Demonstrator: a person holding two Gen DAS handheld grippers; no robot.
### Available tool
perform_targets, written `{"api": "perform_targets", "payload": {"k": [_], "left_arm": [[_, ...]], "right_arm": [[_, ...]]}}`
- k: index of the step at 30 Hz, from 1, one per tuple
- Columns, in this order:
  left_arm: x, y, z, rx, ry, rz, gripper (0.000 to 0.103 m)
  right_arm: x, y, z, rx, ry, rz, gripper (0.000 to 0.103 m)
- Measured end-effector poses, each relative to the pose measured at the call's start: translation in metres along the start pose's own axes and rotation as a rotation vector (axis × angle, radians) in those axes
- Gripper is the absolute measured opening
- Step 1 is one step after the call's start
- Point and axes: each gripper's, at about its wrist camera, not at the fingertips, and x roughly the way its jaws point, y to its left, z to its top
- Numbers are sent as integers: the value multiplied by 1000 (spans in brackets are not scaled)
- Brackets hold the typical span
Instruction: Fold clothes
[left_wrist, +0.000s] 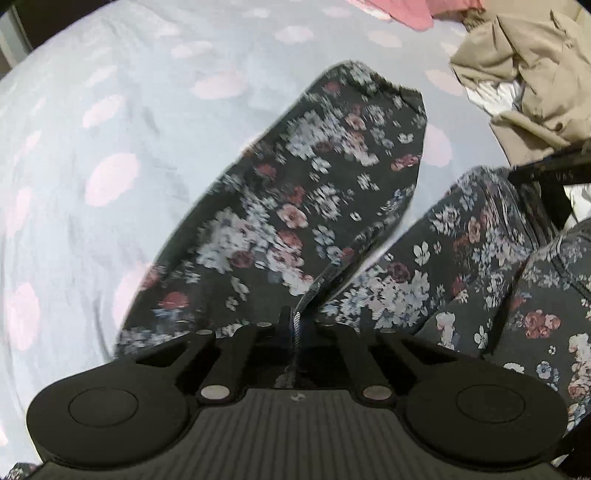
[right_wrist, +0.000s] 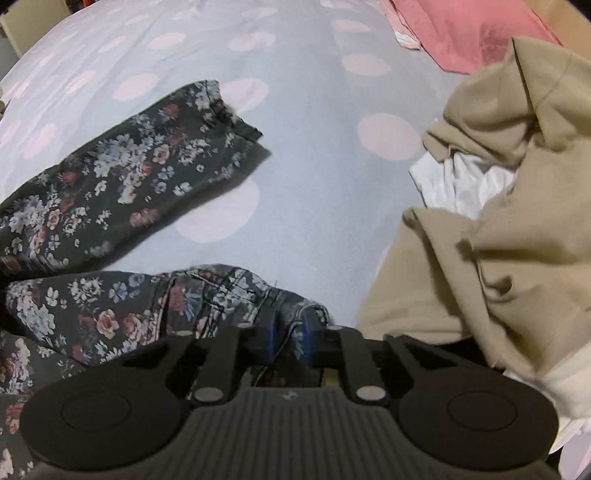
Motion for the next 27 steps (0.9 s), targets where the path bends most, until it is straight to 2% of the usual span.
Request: {"api": "perform_targets", "payload": {"k": [4,7,12,16,21,24,27], "left_arm": [[-42,13,-10,-42,-58,64,0],[-77,34,-32,-102,-70,133,0],[-121,71,-87,-231,-19,231,0],[-139,81,-139,-305,61,276,0],[-137,82,-196,-377,185,266,0],[-124,81,-217,-407,257,233,0],[-112,77,-225,-428,283,205,3]], "right_arm": [[-7,3,-5,-31,-30,-15,12],[-7,3,-6,-27,-31,-19,11],[-8,3,-7,-13,-28,-19,11],[-10,5,-9,-9,-23,-31,11],[-14,11,-11,-21,-21,-50,11],[-13,12,-10,-26,-16,-56,11],[-12,14,-9,-25,-9,-60,11]]}}
